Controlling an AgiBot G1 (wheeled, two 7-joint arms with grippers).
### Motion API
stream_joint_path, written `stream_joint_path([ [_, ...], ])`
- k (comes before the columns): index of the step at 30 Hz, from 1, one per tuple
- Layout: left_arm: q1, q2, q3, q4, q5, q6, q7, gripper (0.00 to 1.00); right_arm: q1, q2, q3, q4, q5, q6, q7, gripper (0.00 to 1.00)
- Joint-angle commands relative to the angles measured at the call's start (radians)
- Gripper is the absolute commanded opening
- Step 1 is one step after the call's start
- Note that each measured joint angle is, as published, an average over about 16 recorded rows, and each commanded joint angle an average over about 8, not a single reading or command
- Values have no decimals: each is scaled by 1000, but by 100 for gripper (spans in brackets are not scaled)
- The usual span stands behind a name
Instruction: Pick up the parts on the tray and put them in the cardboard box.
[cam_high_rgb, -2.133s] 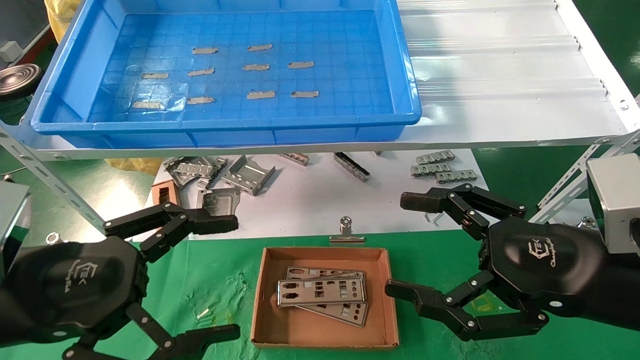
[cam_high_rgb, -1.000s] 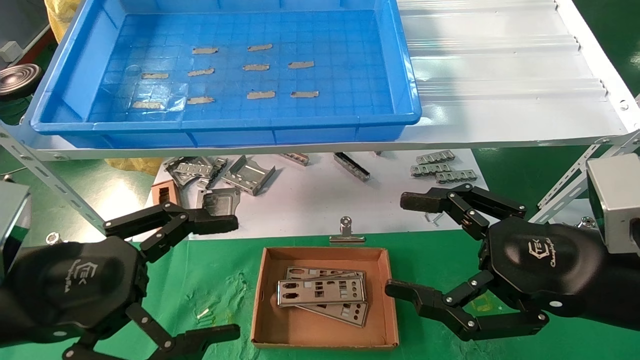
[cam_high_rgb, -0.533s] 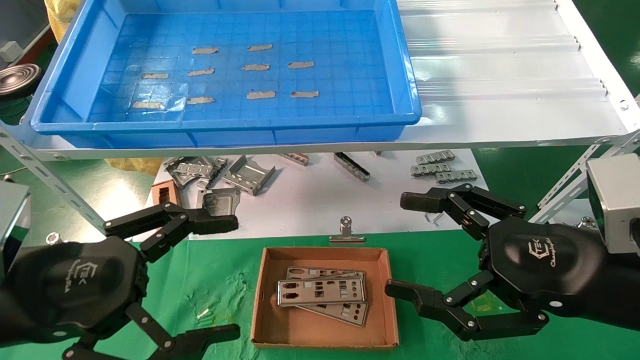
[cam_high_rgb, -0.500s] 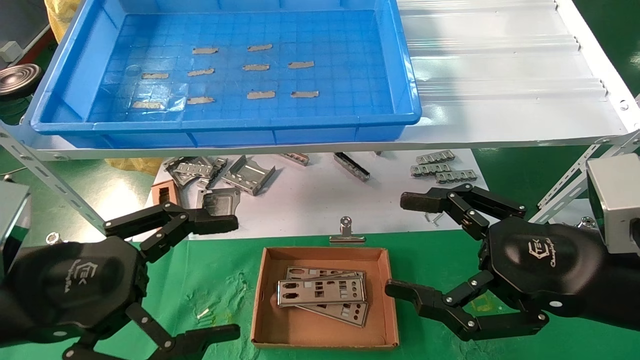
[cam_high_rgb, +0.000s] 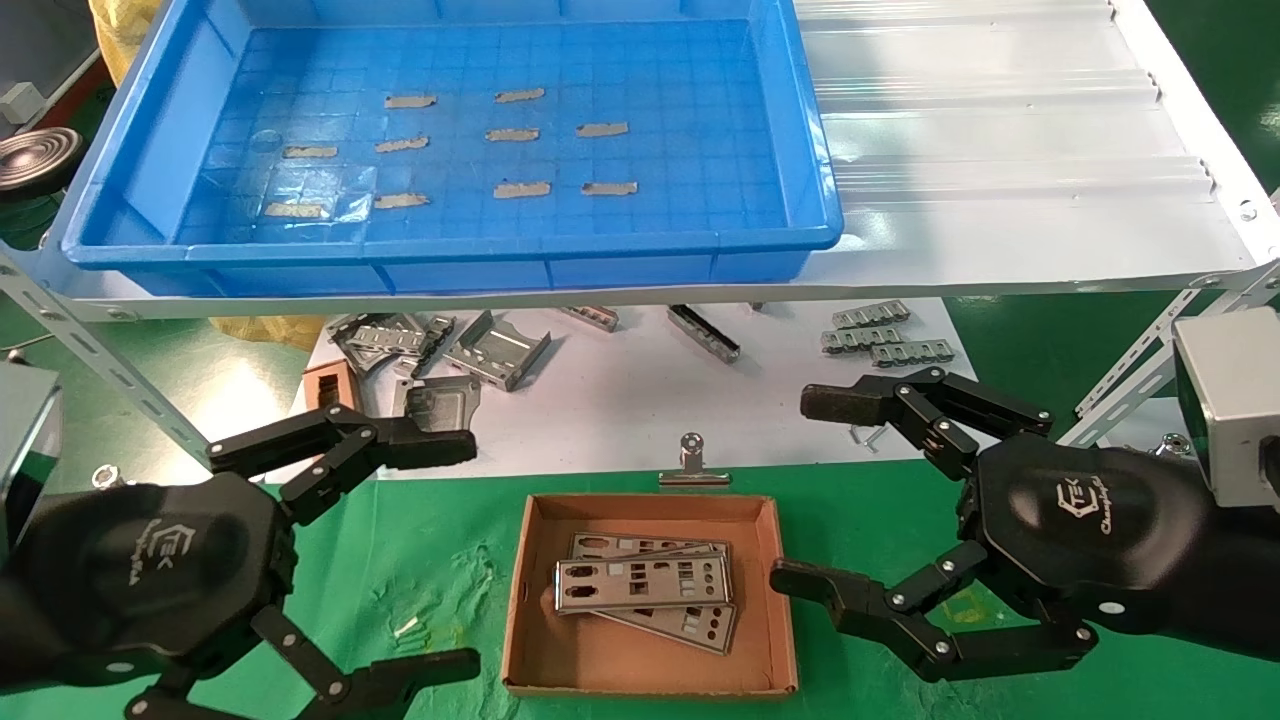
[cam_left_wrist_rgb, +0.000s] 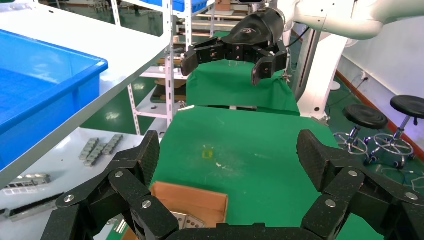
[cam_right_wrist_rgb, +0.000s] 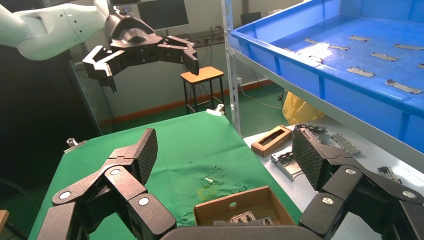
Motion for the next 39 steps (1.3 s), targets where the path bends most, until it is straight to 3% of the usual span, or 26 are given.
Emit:
stream_joint_path([
  [1,0,0,0,0,0,0,0,100,0,0,0,0,0,0,0,100],
  [39,0,0,0,0,0,0,0,100,0,0,0,0,0,0,0,100],
])
